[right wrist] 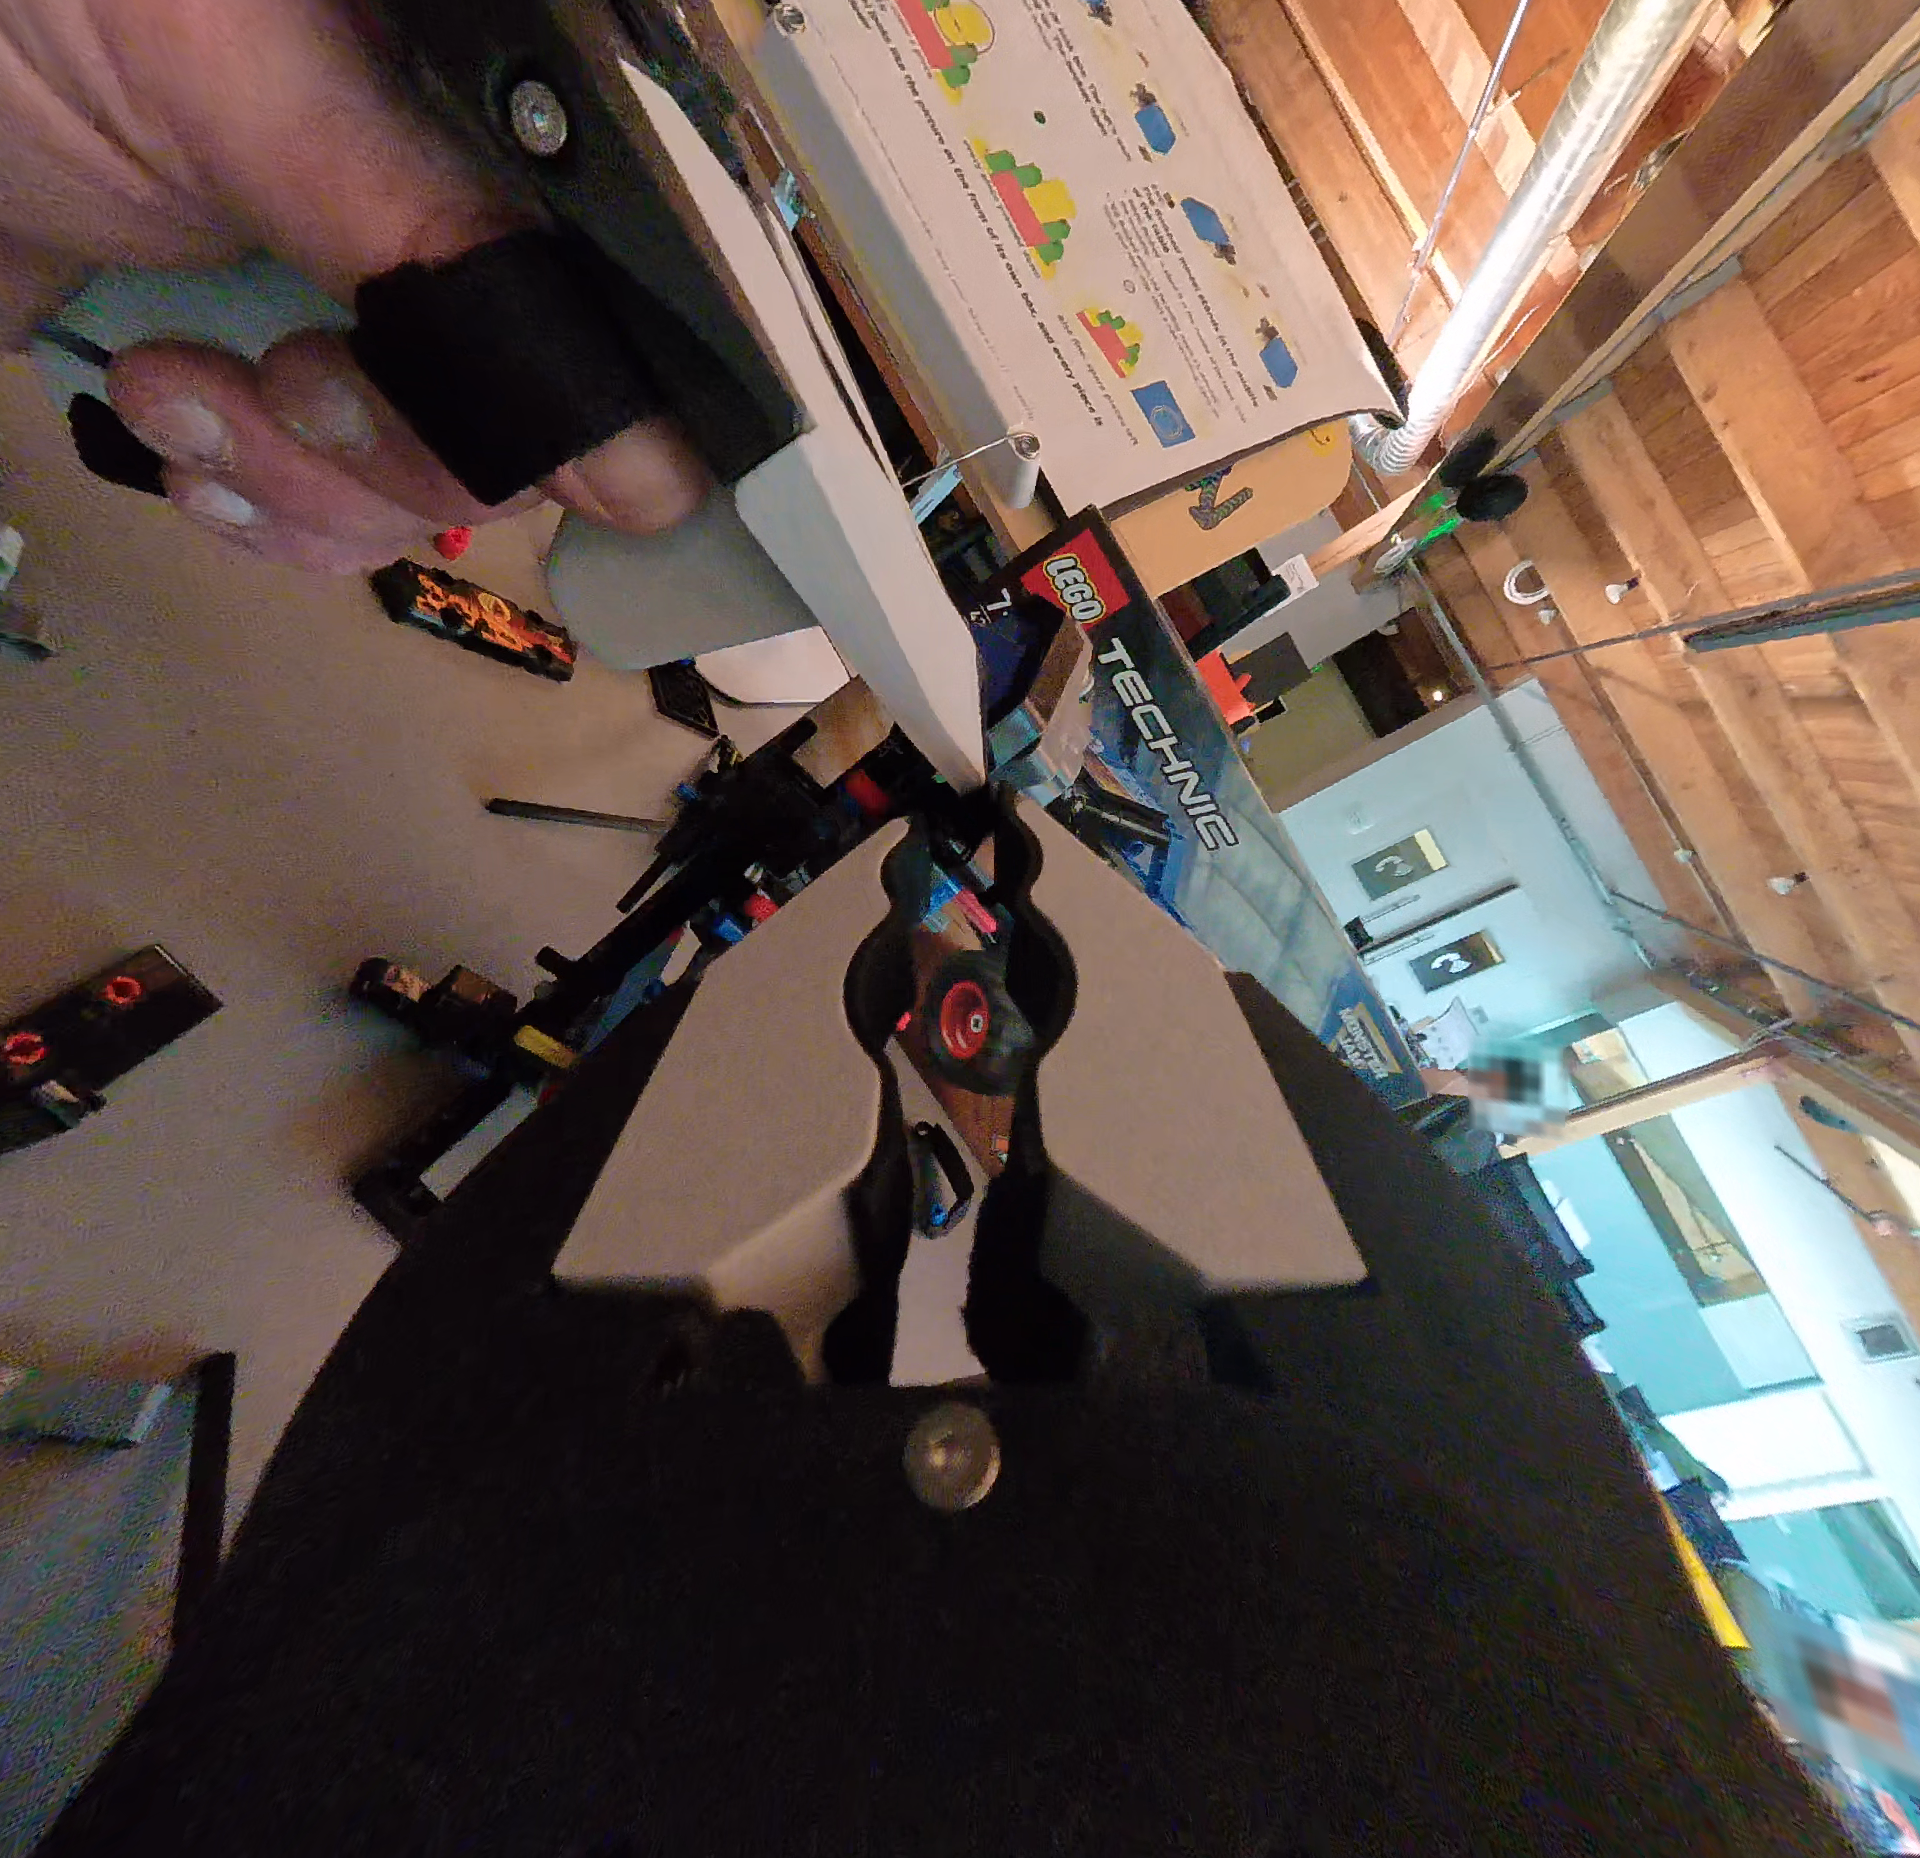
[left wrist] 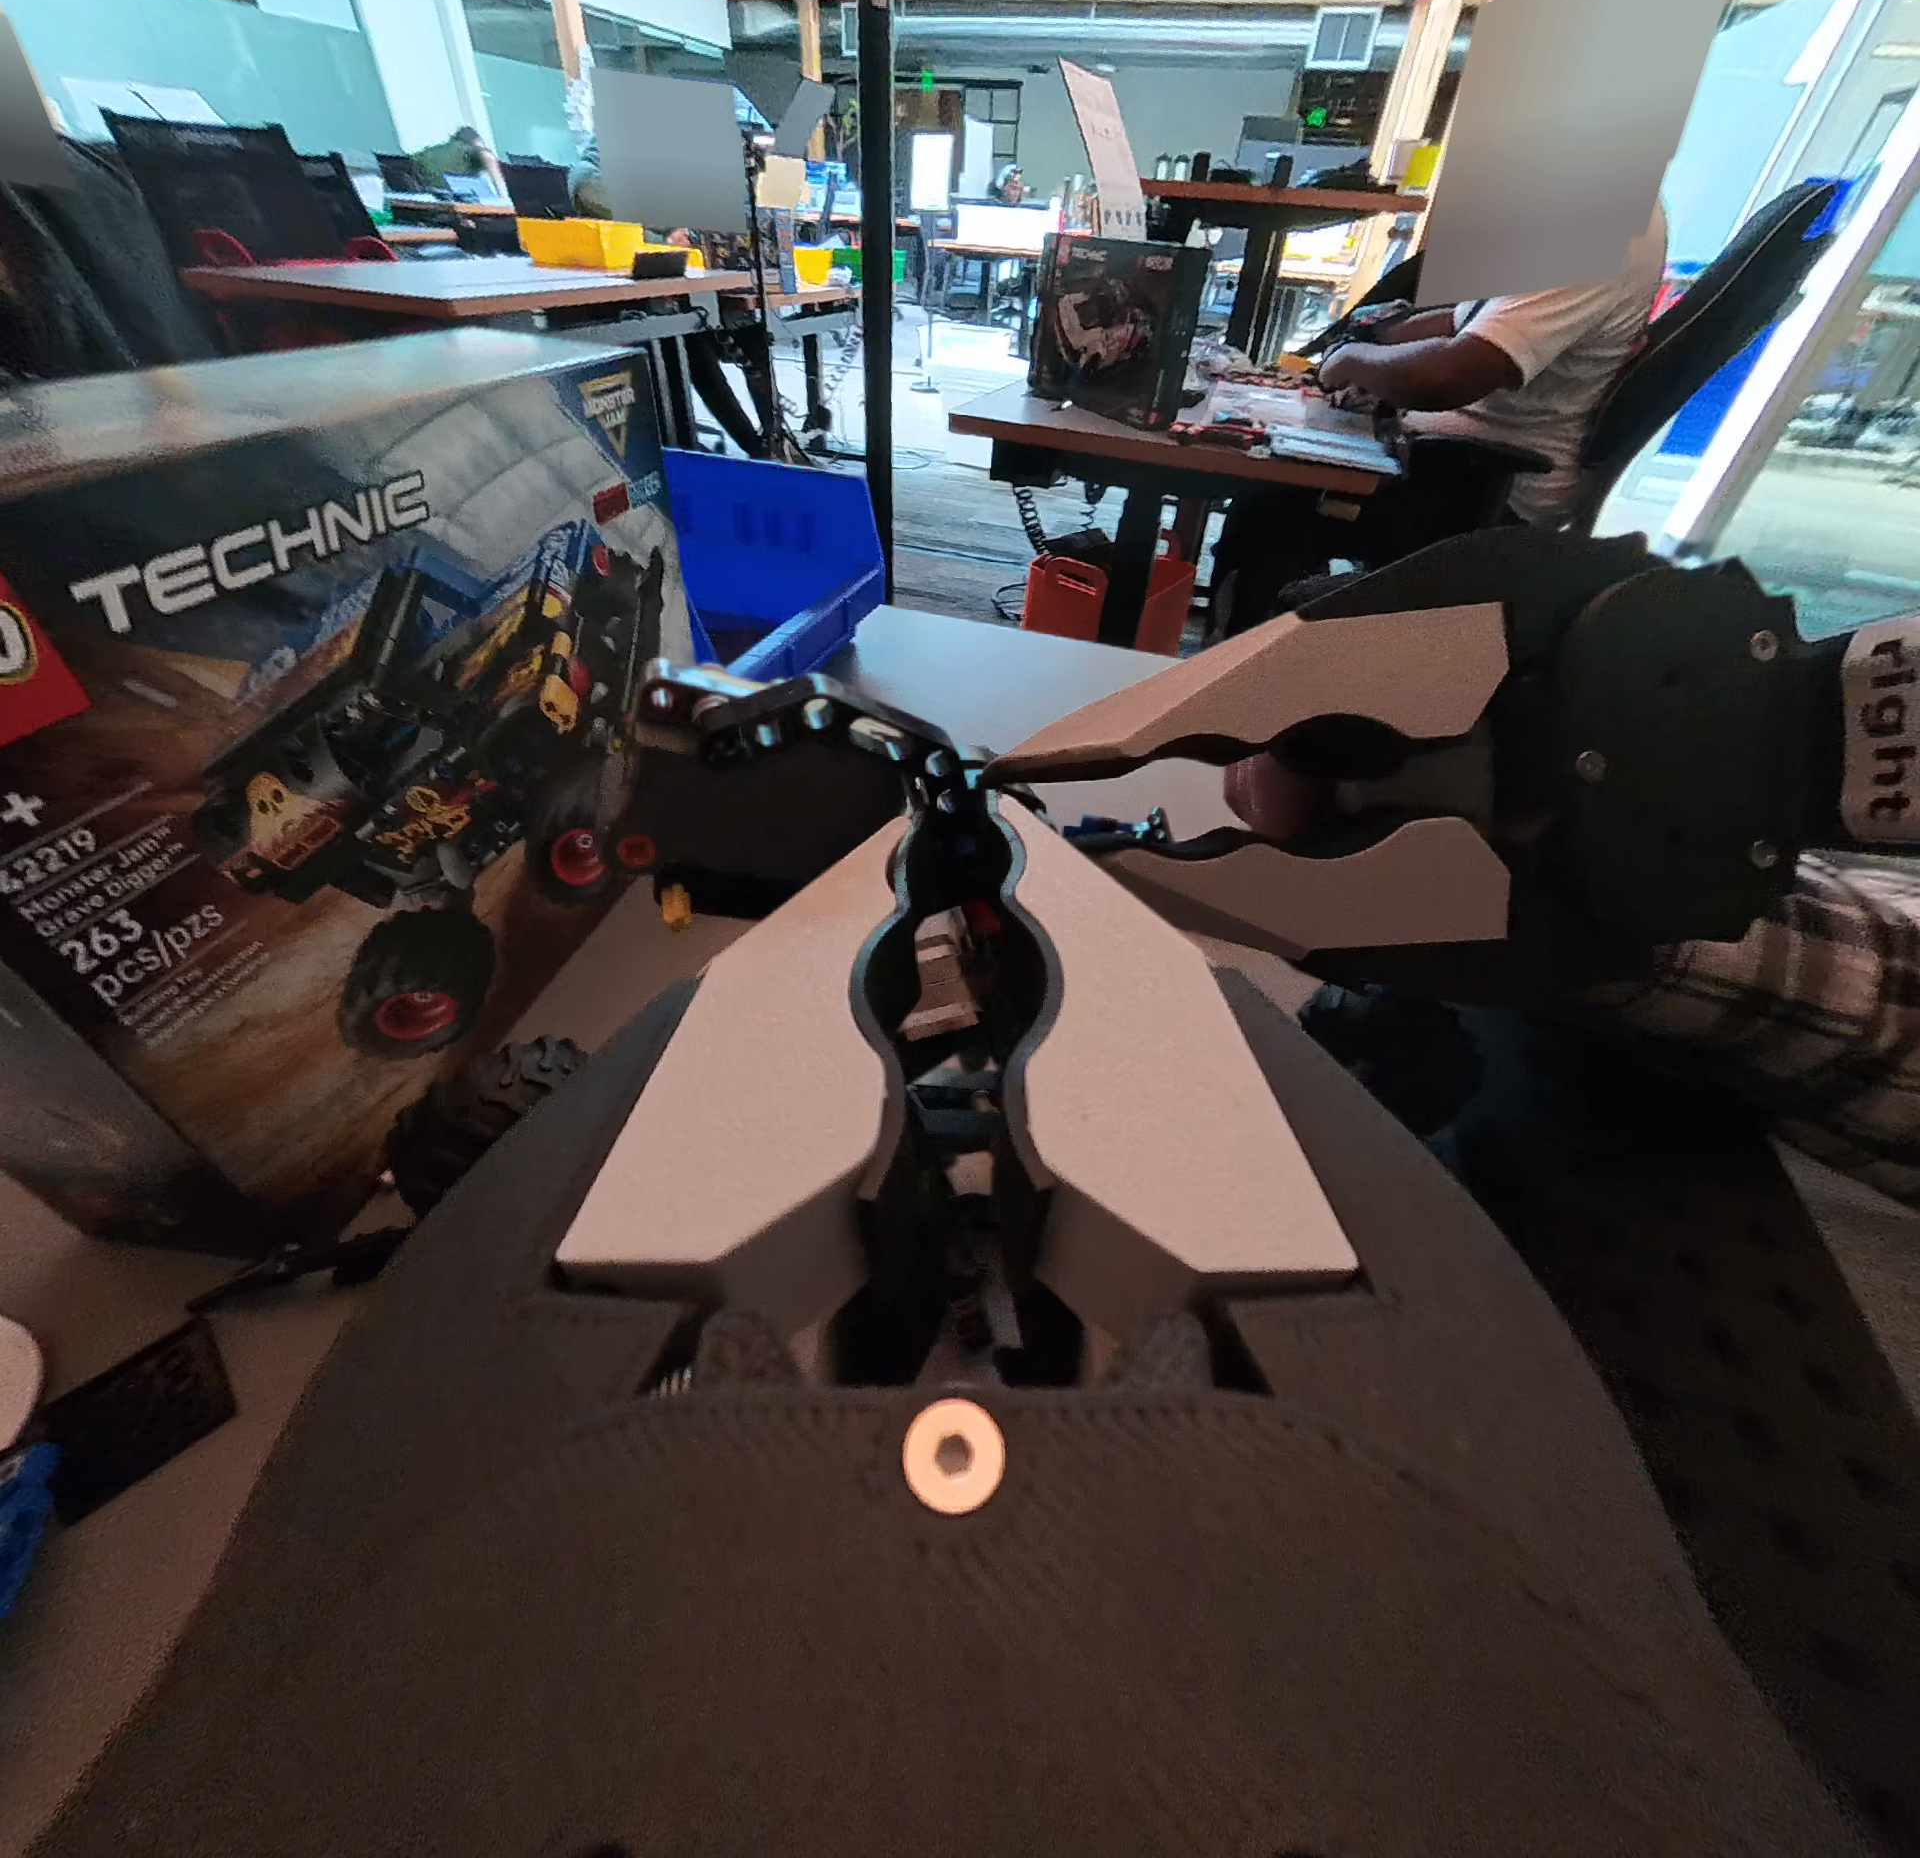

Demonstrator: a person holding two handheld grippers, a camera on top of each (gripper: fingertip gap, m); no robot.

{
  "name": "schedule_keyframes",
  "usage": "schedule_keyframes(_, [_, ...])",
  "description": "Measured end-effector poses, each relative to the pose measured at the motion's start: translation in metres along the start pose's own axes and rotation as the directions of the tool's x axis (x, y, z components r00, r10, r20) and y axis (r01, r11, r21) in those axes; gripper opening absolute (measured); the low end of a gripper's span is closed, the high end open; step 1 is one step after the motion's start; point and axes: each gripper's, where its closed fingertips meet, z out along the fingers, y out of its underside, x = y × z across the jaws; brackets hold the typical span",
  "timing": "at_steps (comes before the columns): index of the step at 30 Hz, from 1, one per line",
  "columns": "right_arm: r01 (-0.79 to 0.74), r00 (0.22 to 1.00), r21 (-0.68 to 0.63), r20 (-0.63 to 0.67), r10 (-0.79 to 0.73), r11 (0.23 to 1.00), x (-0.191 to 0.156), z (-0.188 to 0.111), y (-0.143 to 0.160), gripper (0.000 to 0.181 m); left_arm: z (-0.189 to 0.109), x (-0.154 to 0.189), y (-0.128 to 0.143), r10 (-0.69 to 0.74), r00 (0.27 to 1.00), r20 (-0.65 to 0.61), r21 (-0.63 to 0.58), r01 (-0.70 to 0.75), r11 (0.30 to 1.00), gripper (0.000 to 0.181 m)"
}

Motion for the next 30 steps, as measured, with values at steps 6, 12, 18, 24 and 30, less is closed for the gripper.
schedule_keyframes(6, [-0.155,0.987,0.022,0.039,0.154,0.988,0.004,-0.002,0.003,0.010,-0.002,0.003,0.000,0.170,0.980,0.108,-0.040,-0.167,0.985,0.005])
schedule_keyframes(12, [-0.249,0.968,0.001,0.035,0.249,0.968,0.016,-0.003,0.015,0.001,0.005,0.014,0.018,0.320,0.945,0.076,-0.135,-0.308,0.942,0.000])
schedule_keyframes(18, [-0.392,0.914,0.068,0.140,0.380,0.917,0.019,-0.007,0.015,0.000,-0.042,0.014,-0.036,0.410,0.903,0.130,0.134,-0.426,0.895,0.009])
schedule_keyframes(24, [-0.453,0.877,0.078,0.218,0.428,0.888,0.012,-0.009,0.016,0.001,-0.020,-0.010,0.021,0.158,0.987,0.001,-0.118,-0.157,0.981,0.062])
schedule_keyframes(30, [-0.528,0.835,0.097,0.239,0.495,0.844,0.018,-0.011,0.014,0.002,-0.005,0.008,0.039,-0.030,0.991,-0.133,-0.141,0.011,0.990,0.036])
